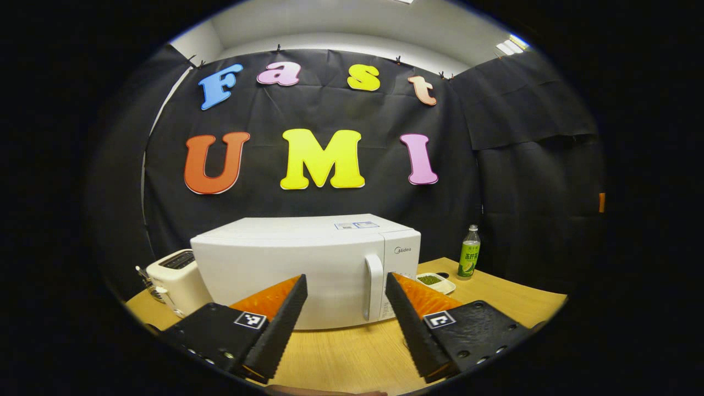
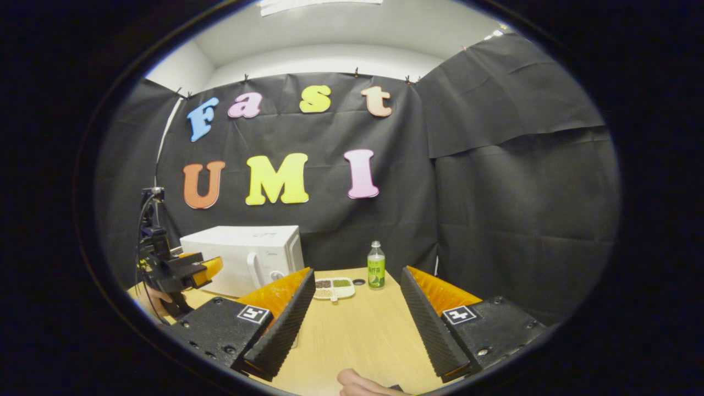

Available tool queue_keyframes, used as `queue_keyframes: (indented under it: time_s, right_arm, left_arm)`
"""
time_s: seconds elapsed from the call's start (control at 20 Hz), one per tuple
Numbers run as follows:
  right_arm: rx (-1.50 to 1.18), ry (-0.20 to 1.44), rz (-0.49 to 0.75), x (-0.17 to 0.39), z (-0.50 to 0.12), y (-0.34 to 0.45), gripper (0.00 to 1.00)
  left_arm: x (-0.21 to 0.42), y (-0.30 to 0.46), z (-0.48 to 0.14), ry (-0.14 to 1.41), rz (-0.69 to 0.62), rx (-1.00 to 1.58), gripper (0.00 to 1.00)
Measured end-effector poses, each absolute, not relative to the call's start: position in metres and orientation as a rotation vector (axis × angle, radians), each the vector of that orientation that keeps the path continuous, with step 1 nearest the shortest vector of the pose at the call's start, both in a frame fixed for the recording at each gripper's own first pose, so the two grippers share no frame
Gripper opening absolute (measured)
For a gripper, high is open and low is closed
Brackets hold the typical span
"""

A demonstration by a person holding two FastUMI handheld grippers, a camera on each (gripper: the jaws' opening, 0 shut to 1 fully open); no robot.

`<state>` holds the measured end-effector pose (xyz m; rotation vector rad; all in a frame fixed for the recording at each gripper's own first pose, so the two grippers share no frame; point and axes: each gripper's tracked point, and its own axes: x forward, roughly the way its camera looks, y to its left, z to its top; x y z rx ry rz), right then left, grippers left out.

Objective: Open the microwave oven with the left hand, put the food in, and close the microwave oven.

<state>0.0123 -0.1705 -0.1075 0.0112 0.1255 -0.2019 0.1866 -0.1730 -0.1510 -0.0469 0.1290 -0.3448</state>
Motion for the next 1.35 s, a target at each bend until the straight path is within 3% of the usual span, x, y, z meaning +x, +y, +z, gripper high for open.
queue_keyframes:
  time_s: [0.05,0.4,0.45,0.5,0.8,0.85,0.9,0.95,1.0,1.3,1.35]
  right_arm:
    - [0.015,0.117,-0.199,0.008,-0.103,-0.167,1.0]
    - [0.01,0.063,-0.176,-0.012,-0.063,-0.146,0.99]
    - [0.008,0.055,-0.166,-0.012,-0.054,-0.141,0.94]
    - [0.0,0.053,-0.165,-0.012,-0.05,-0.139,0.99]
    - [0.003,0.046,-0.096,-0.011,-0.033,-0.09,0.99]
    - [0.011,0.058,-0.083,-0.012,-0.036,-0.082,0.94]
    - [0.019,0.069,-0.072,-0.013,-0.039,-0.074,0.99]
    - [0.022,0.077,-0.066,-0.016,-0.04,-0.067,0.94]
    - [0.015,0.081,-0.063,-0.018,-0.04,-0.061,0.99]
    - [-0.024,0.035,-0.031,-0.038,-0.022,-0.029,0.94]
    - [-0.03,0.038,-0.028,-0.038,-0.023,-0.027,0.99]
  left_arm:
    - [0.176,-0.161,-0.144,0.136,-0.324,-0.049,0.96]
    - [0.099,-0.068,-0.066,0.132,-0.191,-0.085,0.96]
    - [0.086,-0.055,-0.05,0.101,-0.17,-0.086,0.97]
    - [0.075,-0.043,-0.039,0.079,-0.148,-0.084,0.97]
    - [-0.008,0.023,-0.016,0.08,-0.029,-0.052,0.97]
    - [-0.016,0.03,-0.014,0.082,-0.015,-0.054,0.97]
    - [-0.024,0.038,-0.012,0.086,-0.008,-0.061,0.97]
    - [-0.029,0.044,-0.011,0.088,-0.002,-0.072,0.97]
    - [-0.032,0.044,-0.01,0.091,-0.011,-0.078,0.97]
    - [-0.04,0.026,-0.015,0.097,-0.094,-0.106,0.95]
    - [-0.038,0.025,-0.019,0.104,-0.096,-0.103,0.95]
